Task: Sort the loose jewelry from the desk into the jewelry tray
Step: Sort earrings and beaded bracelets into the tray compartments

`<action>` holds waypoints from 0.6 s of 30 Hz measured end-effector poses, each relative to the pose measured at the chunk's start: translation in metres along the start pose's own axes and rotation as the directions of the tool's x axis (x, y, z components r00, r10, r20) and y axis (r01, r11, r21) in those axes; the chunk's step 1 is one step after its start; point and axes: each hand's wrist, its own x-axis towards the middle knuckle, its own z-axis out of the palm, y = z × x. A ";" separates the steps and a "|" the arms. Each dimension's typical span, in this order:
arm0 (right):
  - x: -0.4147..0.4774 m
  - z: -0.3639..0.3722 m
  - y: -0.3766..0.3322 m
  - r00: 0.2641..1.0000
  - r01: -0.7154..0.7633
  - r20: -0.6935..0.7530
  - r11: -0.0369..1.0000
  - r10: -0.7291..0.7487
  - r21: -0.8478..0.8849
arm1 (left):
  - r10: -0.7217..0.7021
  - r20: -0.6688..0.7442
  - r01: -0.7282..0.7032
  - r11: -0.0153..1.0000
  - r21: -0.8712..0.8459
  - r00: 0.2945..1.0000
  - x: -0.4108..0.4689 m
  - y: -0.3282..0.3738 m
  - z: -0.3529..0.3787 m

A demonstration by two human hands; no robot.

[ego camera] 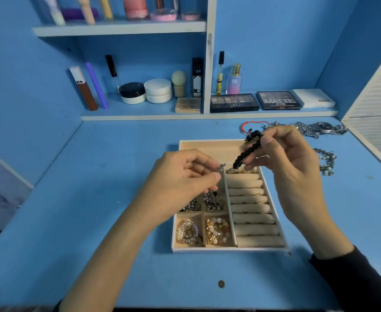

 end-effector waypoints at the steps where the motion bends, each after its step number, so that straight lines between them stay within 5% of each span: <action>1: 0.000 0.000 0.000 1.000 -0.001 0.000 1.000 0.001 -0.003 | 0.002 -0.013 -0.002 1.000 -0.006 1.000 0.000 0.000 -0.001; 18: 0.003 -0.002 -0.002 1.000 0.003 -0.021 1.000 -0.004 -0.028 | 0.142 -0.103 -0.142 0.990 0.012 0.984 0.027 0.028 -0.012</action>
